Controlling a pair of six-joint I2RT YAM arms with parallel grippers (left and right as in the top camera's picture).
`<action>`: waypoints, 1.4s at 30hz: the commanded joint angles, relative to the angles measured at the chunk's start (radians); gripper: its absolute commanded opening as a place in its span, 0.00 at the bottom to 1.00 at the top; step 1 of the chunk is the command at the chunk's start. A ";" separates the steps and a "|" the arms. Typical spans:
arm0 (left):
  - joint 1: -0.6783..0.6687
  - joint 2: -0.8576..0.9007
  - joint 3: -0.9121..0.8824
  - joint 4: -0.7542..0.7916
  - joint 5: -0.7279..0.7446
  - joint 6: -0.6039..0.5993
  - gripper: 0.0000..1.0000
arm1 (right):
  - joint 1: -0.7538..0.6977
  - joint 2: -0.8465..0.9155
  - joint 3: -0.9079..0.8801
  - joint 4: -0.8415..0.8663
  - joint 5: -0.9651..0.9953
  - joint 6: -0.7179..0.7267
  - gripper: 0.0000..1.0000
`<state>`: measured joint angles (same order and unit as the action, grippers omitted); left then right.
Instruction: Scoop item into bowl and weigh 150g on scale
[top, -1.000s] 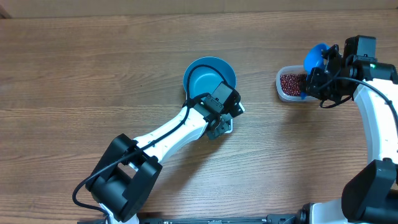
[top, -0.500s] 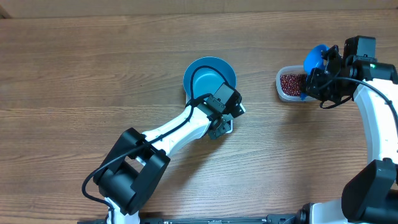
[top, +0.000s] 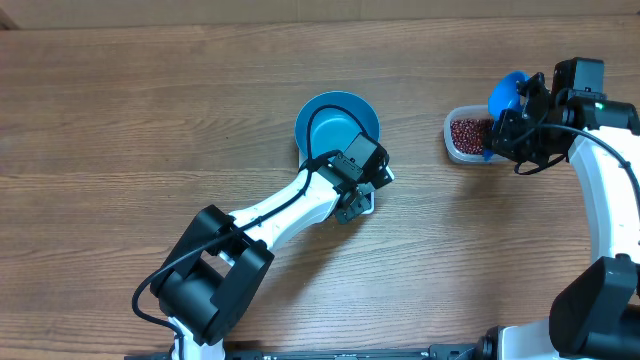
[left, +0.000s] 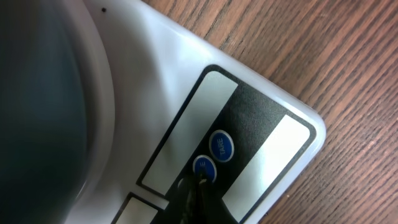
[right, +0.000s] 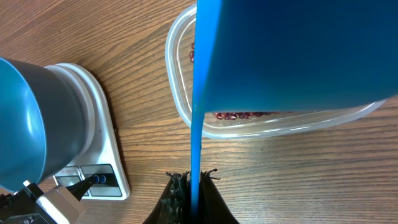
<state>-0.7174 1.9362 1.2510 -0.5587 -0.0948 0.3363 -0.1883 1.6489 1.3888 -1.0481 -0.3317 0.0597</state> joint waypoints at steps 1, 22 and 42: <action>0.013 0.034 0.012 -0.013 -0.021 -0.007 0.04 | 0.004 -0.002 0.005 0.002 0.010 0.004 0.04; 0.034 0.034 0.012 -0.032 0.045 -0.011 0.04 | 0.004 -0.002 0.005 0.003 0.010 0.004 0.04; 0.037 0.041 0.011 -0.035 0.039 -0.011 0.04 | 0.004 -0.002 0.005 0.003 0.010 0.004 0.04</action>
<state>-0.6910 1.9366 1.2568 -0.5896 -0.0605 0.3363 -0.1883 1.6489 1.3888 -1.0477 -0.3317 0.0601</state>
